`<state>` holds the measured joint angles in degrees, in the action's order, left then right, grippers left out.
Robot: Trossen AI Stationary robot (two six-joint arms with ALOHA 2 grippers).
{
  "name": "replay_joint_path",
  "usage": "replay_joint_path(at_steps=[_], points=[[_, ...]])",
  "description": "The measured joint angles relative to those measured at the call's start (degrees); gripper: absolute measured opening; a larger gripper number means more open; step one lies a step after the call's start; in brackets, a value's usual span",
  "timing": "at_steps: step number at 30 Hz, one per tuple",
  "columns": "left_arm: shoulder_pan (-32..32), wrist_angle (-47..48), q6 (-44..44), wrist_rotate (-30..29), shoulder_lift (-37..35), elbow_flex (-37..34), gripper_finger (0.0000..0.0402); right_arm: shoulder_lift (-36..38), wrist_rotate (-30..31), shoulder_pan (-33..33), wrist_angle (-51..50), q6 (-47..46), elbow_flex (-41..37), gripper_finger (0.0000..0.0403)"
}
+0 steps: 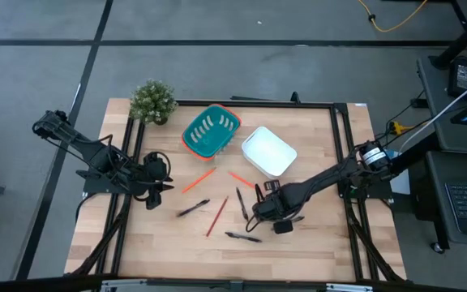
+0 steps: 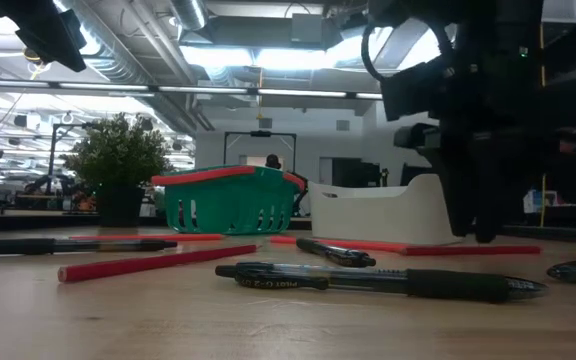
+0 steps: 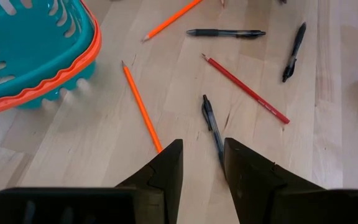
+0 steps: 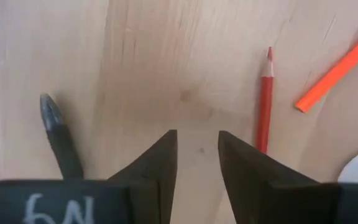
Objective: Sort pens & pencils
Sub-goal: Put the right red pencil into the blue bin
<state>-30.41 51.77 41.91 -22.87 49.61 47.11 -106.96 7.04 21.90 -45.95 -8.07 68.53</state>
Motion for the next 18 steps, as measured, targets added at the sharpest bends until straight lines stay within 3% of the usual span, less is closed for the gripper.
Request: replay_joint_path(at_steps=[18], points=[[0.0, 0.02, -0.04, -0.01, 0.01, 0.0, 0.011, 0.13, 0.95, -5.58, 0.67, 5.45, -2.99, 0.0118]])
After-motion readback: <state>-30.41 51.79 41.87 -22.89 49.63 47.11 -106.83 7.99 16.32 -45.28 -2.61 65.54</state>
